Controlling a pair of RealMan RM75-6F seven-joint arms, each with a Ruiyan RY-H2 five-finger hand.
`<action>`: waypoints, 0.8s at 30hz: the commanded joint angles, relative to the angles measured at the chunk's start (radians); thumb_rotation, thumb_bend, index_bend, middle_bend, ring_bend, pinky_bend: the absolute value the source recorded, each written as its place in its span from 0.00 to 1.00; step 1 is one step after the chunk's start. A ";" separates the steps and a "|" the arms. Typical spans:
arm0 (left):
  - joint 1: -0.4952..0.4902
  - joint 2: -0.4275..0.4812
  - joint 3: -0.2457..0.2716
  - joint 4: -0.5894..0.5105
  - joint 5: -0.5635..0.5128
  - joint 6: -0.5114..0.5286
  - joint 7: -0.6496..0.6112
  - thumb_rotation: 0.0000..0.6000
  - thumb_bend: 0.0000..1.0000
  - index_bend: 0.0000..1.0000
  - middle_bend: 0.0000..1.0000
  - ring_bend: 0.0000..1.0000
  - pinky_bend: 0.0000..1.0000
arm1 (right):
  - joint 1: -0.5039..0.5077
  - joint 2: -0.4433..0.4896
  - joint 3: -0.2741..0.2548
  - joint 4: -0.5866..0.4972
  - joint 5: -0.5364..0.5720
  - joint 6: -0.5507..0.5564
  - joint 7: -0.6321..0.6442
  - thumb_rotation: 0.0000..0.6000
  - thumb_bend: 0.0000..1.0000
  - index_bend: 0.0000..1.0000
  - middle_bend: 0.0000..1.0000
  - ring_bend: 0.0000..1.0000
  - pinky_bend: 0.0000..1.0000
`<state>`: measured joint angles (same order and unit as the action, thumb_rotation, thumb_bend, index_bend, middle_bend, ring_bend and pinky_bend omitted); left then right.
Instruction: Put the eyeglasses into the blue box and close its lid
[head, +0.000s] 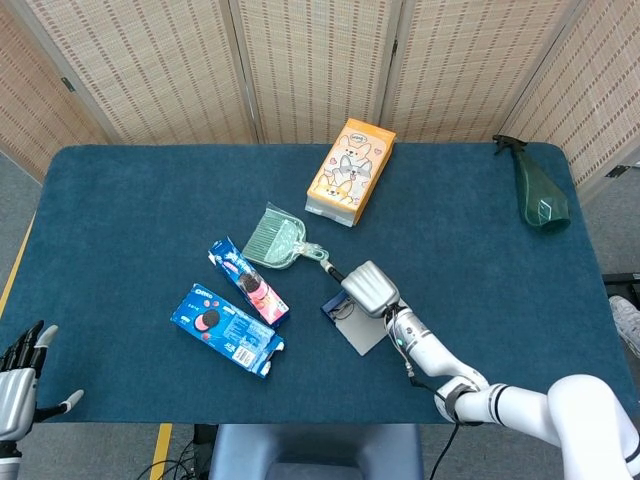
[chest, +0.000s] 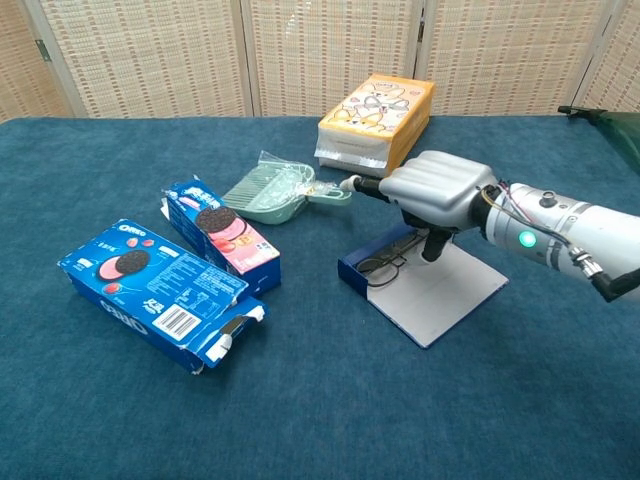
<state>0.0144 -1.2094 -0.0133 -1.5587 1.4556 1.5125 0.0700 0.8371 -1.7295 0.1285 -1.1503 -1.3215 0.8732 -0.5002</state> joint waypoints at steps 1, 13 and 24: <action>0.002 0.002 0.000 0.000 -0.001 0.002 -0.001 1.00 0.13 0.00 0.00 0.00 0.16 | 0.020 -0.034 0.013 0.035 0.015 -0.017 -0.011 1.00 0.21 0.01 1.00 1.00 1.00; 0.016 0.005 0.004 0.008 -0.006 0.013 -0.013 1.00 0.13 0.00 0.00 0.00 0.16 | 0.051 -0.087 0.036 0.105 0.036 -0.023 -0.030 1.00 0.21 0.01 1.00 1.00 1.00; 0.009 0.003 0.003 0.001 0.010 0.013 -0.009 1.00 0.13 0.00 0.00 0.00 0.16 | -0.038 0.040 -0.030 -0.058 -0.026 0.079 0.017 1.00 0.21 0.01 1.00 1.00 1.00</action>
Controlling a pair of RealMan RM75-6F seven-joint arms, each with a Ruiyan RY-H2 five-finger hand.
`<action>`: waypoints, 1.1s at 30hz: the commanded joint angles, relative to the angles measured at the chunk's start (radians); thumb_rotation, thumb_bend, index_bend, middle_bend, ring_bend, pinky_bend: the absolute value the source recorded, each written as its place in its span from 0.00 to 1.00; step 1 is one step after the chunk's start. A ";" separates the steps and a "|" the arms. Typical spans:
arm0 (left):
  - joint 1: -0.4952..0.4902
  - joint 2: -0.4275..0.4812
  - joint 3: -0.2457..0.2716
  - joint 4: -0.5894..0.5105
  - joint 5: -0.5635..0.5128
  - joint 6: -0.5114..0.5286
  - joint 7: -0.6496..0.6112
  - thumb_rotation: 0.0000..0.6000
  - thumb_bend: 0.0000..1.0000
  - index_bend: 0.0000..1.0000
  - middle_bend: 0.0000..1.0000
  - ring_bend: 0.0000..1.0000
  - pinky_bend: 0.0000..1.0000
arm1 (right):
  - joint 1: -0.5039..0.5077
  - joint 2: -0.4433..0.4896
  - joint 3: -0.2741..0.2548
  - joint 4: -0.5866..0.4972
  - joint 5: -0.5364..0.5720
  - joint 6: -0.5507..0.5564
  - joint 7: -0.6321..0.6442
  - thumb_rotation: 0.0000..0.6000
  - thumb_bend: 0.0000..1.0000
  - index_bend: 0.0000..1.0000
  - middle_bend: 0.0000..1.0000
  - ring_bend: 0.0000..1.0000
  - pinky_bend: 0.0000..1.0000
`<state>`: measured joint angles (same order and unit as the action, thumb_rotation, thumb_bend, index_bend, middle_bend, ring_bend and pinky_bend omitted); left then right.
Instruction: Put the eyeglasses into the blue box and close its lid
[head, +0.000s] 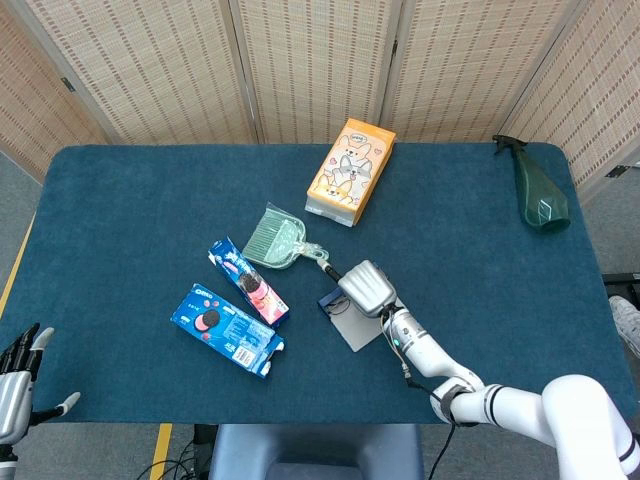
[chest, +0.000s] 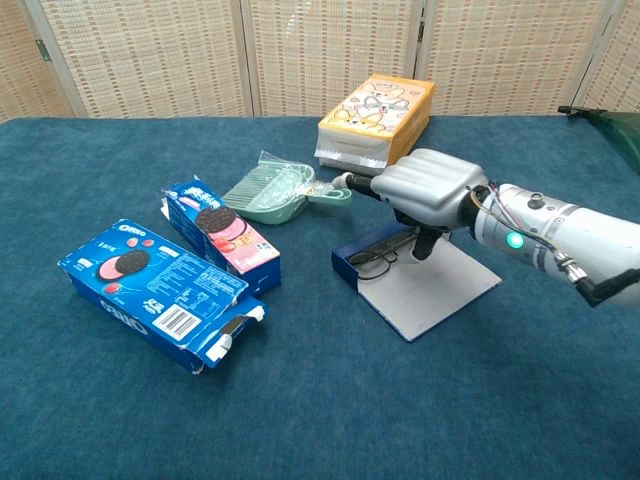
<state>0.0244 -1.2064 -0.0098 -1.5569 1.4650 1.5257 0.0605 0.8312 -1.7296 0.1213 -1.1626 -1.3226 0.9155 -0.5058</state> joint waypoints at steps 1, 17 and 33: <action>-0.001 0.000 -0.001 -0.002 0.001 0.000 0.002 1.00 0.13 0.00 0.00 0.00 0.16 | -0.046 0.057 -0.035 -0.064 -0.037 0.052 0.035 1.00 0.21 0.01 1.00 1.00 1.00; -0.014 -0.002 -0.001 -0.021 0.011 -0.010 0.021 1.00 0.13 0.00 0.00 0.00 0.16 | -0.150 0.130 -0.132 -0.082 -0.126 0.112 0.141 1.00 0.21 0.01 1.00 1.00 1.00; -0.019 -0.006 0.000 -0.021 0.008 -0.019 0.029 1.00 0.13 0.00 0.00 0.00 0.16 | -0.170 0.121 -0.131 -0.038 -0.129 0.082 0.153 1.00 0.21 0.01 1.00 1.00 1.00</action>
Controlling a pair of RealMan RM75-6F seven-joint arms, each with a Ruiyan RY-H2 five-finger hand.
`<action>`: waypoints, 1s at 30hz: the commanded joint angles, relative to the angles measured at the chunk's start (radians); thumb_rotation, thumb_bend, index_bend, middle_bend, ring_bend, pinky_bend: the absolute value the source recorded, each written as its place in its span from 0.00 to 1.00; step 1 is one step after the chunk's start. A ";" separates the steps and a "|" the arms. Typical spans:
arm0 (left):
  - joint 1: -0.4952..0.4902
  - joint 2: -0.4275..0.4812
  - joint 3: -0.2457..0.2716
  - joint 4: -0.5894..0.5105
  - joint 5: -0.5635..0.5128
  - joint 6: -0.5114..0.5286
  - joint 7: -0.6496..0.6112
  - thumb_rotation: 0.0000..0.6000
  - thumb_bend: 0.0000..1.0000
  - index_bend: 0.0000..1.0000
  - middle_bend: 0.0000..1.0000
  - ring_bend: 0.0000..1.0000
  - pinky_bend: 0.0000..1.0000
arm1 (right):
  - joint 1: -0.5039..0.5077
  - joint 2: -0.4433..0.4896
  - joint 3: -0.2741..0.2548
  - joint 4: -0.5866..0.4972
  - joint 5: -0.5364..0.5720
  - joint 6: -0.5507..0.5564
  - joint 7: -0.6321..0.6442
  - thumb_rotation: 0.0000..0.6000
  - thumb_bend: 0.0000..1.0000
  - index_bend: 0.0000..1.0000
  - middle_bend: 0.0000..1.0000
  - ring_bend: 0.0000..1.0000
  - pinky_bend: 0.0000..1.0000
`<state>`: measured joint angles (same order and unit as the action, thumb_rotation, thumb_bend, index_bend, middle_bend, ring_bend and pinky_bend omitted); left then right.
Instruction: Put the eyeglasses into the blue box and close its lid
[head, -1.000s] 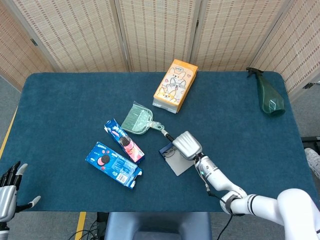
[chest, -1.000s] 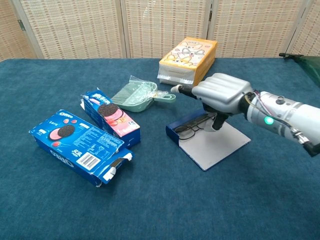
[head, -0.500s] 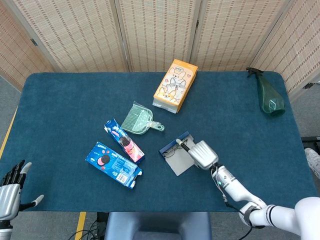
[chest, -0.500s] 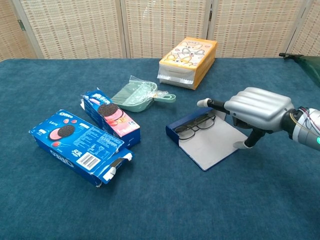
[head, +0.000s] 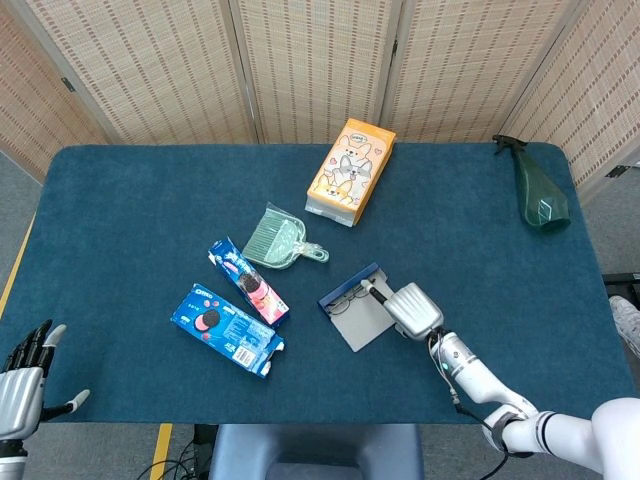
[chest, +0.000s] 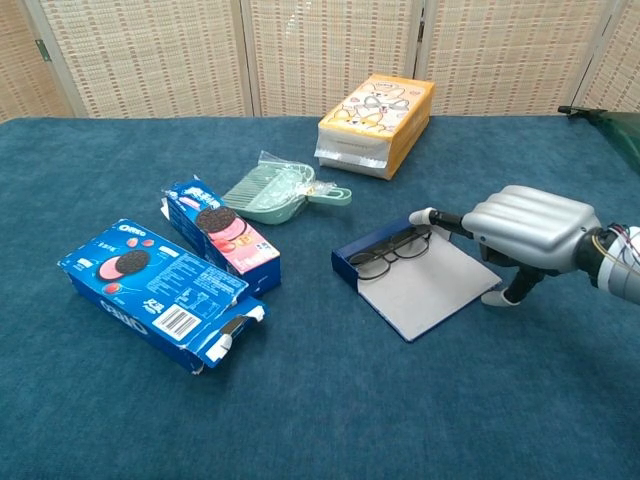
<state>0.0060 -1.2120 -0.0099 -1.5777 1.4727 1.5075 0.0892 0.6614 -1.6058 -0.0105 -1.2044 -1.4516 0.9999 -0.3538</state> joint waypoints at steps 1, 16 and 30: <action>-0.001 -0.001 0.001 0.000 0.001 -0.001 0.002 1.00 0.13 0.00 0.00 0.00 0.16 | 0.000 -0.006 0.001 0.006 -0.002 -0.006 0.002 1.00 0.21 0.01 1.00 1.00 1.00; 0.003 -0.001 0.003 0.007 -0.004 0.001 -0.004 1.00 0.13 0.00 0.00 0.00 0.16 | 0.010 -0.039 0.017 0.047 -0.028 -0.014 0.004 1.00 0.24 0.06 1.00 1.00 1.00; 0.011 -0.005 0.008 0.029 -0.002 0.008 -0.028 1.00 0.13 0.00 0.00 0.00 0.16 | 0.013 -0.063 0.029 0.074 -0.058 0.011 0.013 1.00 0.38 0.16 1.00 1.00 1.00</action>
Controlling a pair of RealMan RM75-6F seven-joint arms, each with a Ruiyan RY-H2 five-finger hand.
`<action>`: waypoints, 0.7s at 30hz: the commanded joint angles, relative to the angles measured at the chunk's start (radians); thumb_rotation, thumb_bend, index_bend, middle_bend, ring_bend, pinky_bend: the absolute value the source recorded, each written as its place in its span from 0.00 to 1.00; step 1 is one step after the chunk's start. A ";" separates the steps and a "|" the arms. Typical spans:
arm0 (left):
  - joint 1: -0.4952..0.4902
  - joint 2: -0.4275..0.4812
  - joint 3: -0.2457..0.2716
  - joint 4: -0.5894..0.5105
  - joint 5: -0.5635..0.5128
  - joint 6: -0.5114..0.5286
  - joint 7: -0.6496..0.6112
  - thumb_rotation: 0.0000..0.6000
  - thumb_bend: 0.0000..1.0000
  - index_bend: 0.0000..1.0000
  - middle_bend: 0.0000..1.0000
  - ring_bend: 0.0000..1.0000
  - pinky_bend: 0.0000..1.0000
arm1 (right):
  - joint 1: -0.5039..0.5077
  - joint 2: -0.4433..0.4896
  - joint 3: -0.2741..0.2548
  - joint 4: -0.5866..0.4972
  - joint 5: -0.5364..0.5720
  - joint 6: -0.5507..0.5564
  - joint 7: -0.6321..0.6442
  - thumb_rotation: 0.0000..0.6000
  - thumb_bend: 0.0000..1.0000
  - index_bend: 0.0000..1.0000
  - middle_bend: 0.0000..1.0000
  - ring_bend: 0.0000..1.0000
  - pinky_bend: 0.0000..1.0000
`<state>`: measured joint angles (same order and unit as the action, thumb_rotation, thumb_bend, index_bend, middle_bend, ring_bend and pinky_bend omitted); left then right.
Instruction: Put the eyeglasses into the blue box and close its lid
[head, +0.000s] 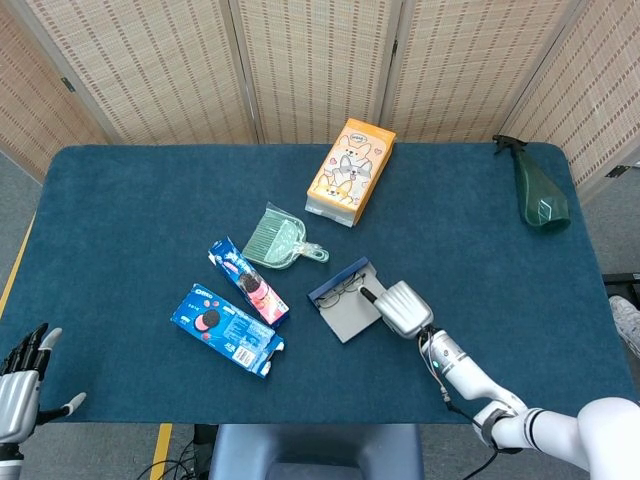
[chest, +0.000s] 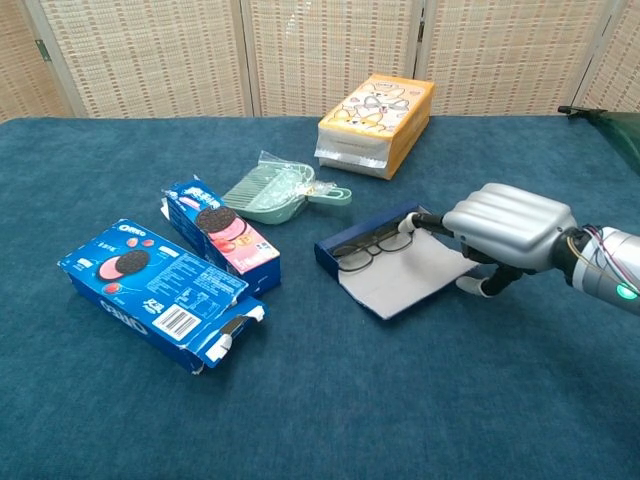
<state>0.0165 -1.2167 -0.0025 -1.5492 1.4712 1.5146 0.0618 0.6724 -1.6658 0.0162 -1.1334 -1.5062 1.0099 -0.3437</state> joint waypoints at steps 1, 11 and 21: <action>0.001 0.000 0.000 0.002 -0.001 0.001 -0.002 1.00 0.13 0.00 0.00 0.00 0.16 | 0.005 -0.006 0.004 0.006 -0.006 0.002 0.005 1.00 0.39 0.17 1.00 1.00 1.00; 0.001 0.001 -0.002 0.005 -0.001 0.000 -0.005 1.00 0.13 0.00 0.00 0.00 0.16 | 0.037 -0.029 0.042 0.013 -0.016 0.007 0.032 1.00 0.42 0.31 1.00 1.00 1.00; -0.001 0.003 -0.003 0.002 -0.003 -0.003 0.000 1.00 0.13 0.00 0.00 0.00 0.16 | 0.059 -0.059 0.054 0.052 -0.005 -0.019 0.043 1.00 0.44 0.56 1.00 1.00 1.00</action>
<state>0.0158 -1.2133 -0.0053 -1.5469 1.4679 1.5114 0.0616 0.7301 -1.7238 0.0698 -1.0825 -1.5125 0.9920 -0.3009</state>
